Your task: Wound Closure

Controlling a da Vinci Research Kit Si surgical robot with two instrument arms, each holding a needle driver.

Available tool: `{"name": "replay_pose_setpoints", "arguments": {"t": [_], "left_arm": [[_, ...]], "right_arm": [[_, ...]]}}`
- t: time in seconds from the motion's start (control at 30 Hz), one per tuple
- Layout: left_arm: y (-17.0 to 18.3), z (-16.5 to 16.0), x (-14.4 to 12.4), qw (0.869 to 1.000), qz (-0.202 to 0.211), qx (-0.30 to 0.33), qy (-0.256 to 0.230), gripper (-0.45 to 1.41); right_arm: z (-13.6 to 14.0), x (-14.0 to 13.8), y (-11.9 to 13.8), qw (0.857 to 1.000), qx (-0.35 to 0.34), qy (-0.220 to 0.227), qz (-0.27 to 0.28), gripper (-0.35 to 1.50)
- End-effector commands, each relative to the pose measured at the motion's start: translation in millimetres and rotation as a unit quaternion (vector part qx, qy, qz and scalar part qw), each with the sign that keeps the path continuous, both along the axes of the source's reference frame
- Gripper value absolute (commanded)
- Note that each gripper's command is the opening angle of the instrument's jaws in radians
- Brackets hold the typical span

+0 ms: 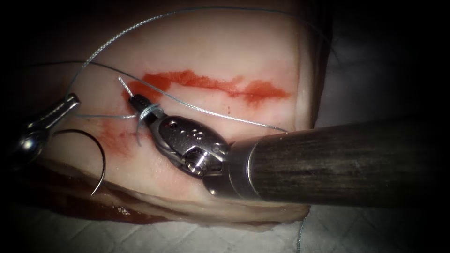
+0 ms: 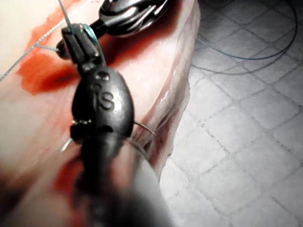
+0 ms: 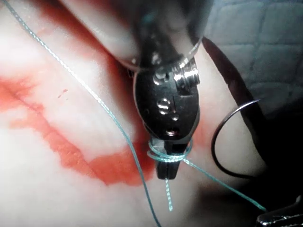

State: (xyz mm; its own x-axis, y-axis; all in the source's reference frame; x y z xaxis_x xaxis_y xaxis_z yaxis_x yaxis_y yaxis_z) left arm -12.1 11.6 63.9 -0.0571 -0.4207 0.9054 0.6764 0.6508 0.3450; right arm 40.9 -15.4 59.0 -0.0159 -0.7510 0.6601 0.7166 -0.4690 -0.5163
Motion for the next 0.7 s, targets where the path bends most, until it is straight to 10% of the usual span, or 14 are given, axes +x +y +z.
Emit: {"name": "replay_pose_setpoints", "arguments": {"t": [0.03, 0.33, 0.7], "left_arm": [[0.7, 1.1, -0.2, 1.0, -0.001, -0.001, 0.004, -0.45], [10.9, 5.6, 3.8, 0.997, -0.056, 0.016, 0.054, -0.45], [15.2, 8.4, 3.5, 0.995, -0.074, 0.019, 0.072, -0.45]], "right_arm": [[0.2, 0.6, -0.1, 1.0, -0.001, 0.005, -0.007, -0.35], [-0.6, -0.7, -1.4, 0.997, 0.007, 0.043, -0.056, -0.35], [-1.9, -1.4, -1.7, 0.999, -0.001, 0.023, -0.039, -0.35]]}}
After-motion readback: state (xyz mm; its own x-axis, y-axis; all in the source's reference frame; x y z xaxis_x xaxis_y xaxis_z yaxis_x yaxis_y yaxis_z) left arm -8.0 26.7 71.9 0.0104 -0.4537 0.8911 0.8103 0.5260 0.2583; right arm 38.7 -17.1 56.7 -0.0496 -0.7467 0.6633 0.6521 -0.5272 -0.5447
